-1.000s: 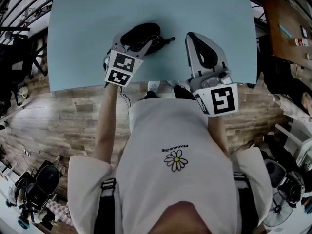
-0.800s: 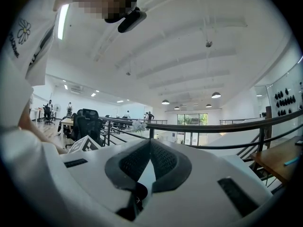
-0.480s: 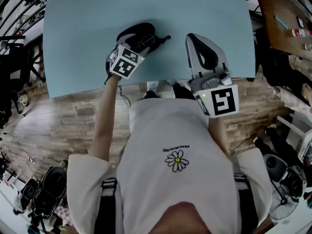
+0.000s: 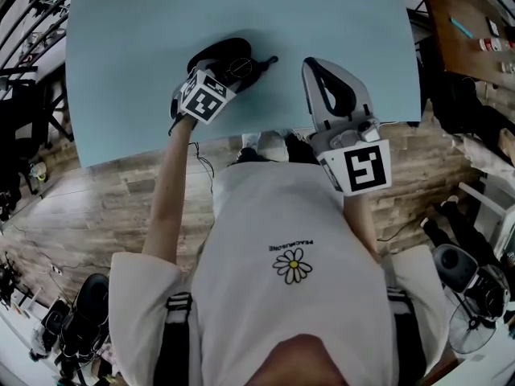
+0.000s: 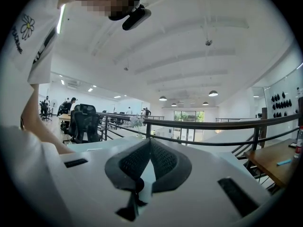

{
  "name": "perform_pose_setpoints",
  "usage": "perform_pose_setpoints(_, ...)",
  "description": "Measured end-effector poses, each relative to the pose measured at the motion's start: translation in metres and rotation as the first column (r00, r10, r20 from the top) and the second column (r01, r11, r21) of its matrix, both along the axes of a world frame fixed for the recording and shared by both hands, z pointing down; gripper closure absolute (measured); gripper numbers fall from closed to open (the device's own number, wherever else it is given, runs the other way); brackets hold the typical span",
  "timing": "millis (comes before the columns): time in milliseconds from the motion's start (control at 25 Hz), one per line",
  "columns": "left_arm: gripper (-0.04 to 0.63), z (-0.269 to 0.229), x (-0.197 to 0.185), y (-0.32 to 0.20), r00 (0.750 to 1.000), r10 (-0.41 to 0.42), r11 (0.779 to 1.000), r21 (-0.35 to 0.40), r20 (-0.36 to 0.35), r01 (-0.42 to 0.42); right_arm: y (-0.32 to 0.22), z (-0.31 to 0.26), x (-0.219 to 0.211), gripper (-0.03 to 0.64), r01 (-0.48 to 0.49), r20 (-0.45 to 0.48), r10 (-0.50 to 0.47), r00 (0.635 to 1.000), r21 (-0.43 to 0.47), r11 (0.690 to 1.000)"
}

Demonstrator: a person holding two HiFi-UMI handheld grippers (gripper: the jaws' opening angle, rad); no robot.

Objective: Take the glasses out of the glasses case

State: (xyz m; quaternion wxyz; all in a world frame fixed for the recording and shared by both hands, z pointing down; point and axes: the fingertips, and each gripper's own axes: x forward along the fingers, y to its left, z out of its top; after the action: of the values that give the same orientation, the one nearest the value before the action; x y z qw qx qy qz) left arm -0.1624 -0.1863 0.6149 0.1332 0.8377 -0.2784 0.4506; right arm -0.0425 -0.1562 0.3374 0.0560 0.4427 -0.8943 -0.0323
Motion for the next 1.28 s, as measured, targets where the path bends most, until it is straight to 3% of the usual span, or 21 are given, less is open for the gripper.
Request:
perform_pose_setpoints(360, 0.337, 0.003, 0.000, -0.001, 1.000, -0.001, 0.999, -0.043, -0.014, 0.001, 0.001, 0.004, 0.001, 0.609, -0.001, 0.003, 0.001, 1.000, -0.009, 1.000)
perform_pose_setpoints(560, 0.420, 0.003, -0.001, -0.003, 0.999, 0.042, 0.996, -0.075, 0.034, -0.039, 0.001, 0.002, 0.000, 0.609, 0.011, 0.015, -0.011, 1.000, -0.005, 1.000)
perform_pose_setpoints(760, 0.448, 0.000, 0.000, -0.002, 1.000, 0.024, 0.993, -0.114, 0.006, -0.024, 0.002, -0.004, -0.003, 0.609, 0.016, 0.044, -0.016, 0.999, 0.002, 1.000)
perform_pose_setpoints(960, 0.480, -0.003, -0.001, -0.001, 1.000, 0.018, 0.995, -0.100, 0.025, -0.016, 0.003, 0.003, -0.001, 0.609, 0.019, 0.002, -0.019, 1.000, -0.008, 1.000)
perform_pose_setpoints(1280, 0.483, -0.009, 0.001, -0.001, 1.000, 0.003, 0.997, -0.076, 0.008, -0.002, 0.004, -0.004, -0.004, 0.609, 0.022, 0.049, -0.022, 0.999, 0.007, 1.000)
